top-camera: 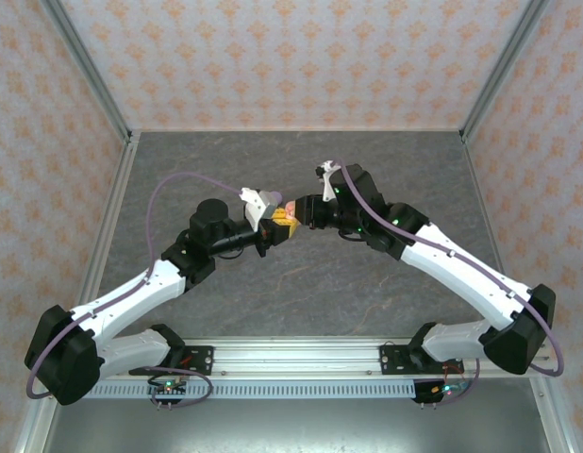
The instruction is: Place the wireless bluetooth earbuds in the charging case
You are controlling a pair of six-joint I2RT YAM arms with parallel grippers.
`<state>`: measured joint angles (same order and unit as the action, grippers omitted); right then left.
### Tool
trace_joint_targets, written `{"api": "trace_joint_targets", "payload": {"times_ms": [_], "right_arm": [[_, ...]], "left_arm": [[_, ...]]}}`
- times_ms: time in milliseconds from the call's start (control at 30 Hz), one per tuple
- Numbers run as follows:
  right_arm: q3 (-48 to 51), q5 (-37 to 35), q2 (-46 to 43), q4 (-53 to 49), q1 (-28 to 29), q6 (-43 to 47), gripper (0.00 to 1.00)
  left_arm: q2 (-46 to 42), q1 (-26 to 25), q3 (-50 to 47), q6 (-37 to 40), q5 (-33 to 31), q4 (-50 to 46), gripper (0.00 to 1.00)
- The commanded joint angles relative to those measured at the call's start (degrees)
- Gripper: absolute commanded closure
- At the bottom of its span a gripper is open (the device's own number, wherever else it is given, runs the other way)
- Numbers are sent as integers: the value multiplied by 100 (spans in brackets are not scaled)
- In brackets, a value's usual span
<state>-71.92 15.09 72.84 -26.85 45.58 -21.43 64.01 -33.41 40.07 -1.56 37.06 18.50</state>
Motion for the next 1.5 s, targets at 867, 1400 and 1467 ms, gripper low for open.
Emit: {"api": "trace_joint_targets", "payload": {"times_ms": [867, 1400, 1467], "right_arm": [[580, 3212, -942, 1760, -877, -181, 12], [517, 4073, -595, 2524, -876, -579, 22], [474, 4139, -600, 2554, -872, -586, 25]], "left_arm": [[-916, -43, 336, 33, 588, 154, 100], [-854, -43, 422, 81, 720, 28, 100], [-848, -43, 430, 134, 662, -51, 100]]}}
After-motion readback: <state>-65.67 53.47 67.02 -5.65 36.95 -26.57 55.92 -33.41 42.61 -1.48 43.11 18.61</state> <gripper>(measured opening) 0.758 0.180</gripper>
